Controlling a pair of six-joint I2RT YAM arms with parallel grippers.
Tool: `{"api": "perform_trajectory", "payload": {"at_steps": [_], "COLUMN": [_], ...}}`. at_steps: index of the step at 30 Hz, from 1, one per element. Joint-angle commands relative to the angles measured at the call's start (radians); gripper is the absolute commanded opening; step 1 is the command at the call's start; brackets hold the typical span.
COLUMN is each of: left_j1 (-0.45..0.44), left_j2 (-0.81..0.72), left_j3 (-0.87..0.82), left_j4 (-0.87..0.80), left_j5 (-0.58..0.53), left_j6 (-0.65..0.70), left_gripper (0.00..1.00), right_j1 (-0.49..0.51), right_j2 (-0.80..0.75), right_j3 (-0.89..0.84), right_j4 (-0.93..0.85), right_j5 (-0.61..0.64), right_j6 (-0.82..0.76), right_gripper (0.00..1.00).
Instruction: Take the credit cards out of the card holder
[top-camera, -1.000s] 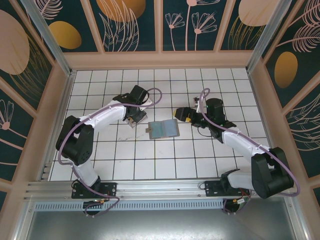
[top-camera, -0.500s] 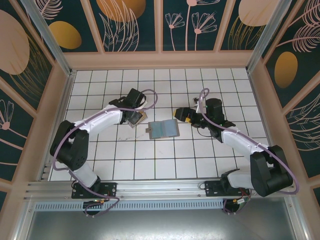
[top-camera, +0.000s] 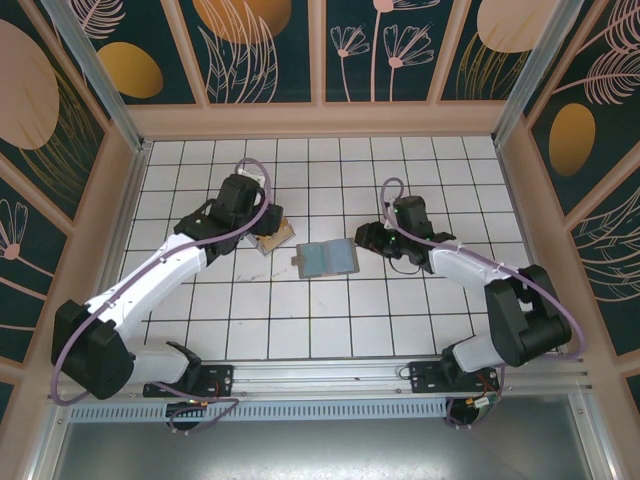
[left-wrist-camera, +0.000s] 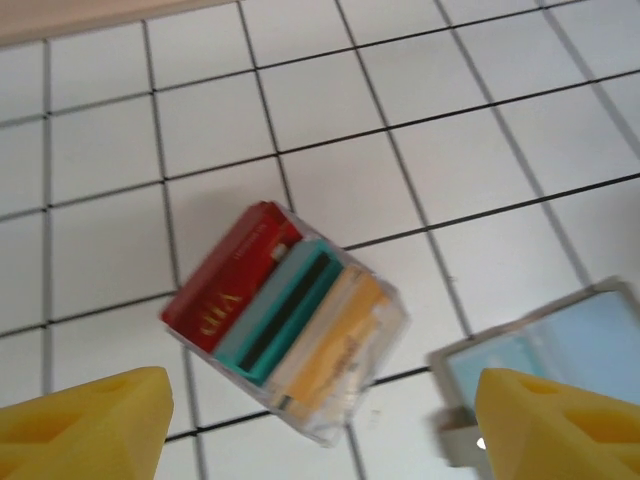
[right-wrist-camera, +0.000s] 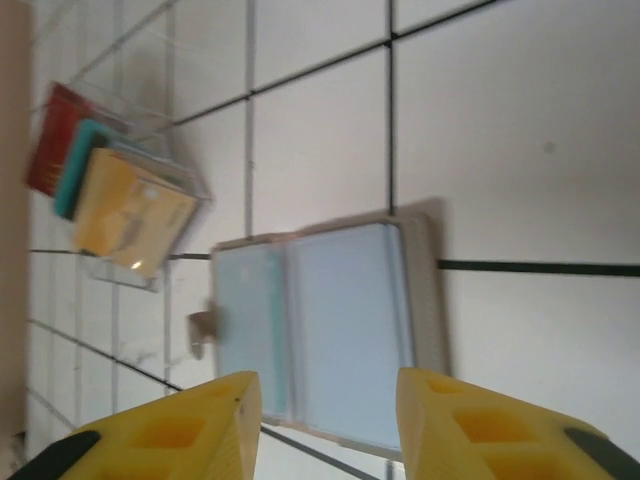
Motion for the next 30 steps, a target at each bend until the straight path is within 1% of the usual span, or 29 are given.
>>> {"api": "perform_trajectory", "payload": {"at_steps": [1,2,3,7,10,12,15,19,21,23,27,30], "left_j1": [0.001,0.002,0.001,0.002,0.002,0.001,-0.006,-0.038,-0.067,-0.1,-0.149,-0.162], "left_j2": [-0.026,-0.032,-0.037,-0.053,-0.052,-0.05,-0.07,-0.094,-0.092,-0.08,-0.052,-0.034], "left_j3": [-0.056,-0.072,-0.075,-0.136,-0.174,-0.199,-0.264,-0.332,-0.344,-0.353,-0.365,-0.393], "left_j4": [0.042,0.052,0.06,0.092,0.127,0.156,0.233,0.306,0.317,0.33,0.359,0.406], "left_j5": [0.145,0.174,0.192,0.248,0.281,0.315,0.343,0.301,0.27,0.249,0.212,0.206], "left_j6": [-0.197,-0.233,-0.26,-0.339,-0.421,-0.487,-0.605,-0.714,-0.745,-0.775,-0.824,-0.851], "left_gripper": [0.8,0.8,0.8,0.78,0.76,0.74,0.73,0.73,0.73,0.73,0.73,0.73], "right_j1": [0.029,0.035,0.041,0.056,0.056,0.056,0.056,0.066,0.068,0.067,0.067,0.067], "right_j2": [0.043,0.064,0.082,0.112,0.144,0.163,0.189,0.215,0.228,0.246,0.264,0.27], "right_j3": [0.063,0.078,0.091,0.11,0.121,0.125,0.121,0.124,0.129,0.137,0.127,0.127], "right_j4": [-0.101,-0.121,-0.139,-0.157,-0.165,-0.158,-0.136,-0.117,-0.12,-0.136,-0.126,-0.141], "right_j5": [0.113,0.121,0.126,0.138,0.134,0.123,0.099,0.09,0.095,0.093,0.065,0.068], "right_j6": [-0.028,-0.038,-0.045,-0.069,-0.091,-0.1,-0.098,-0.113,-0.128,-0.143,-0.157,-0.157], "right_gripper": [0.36,0.3,0.27,0.28,0.25,0.21,0.19,0.18,0.18,0.14,0.14,0.08]}}
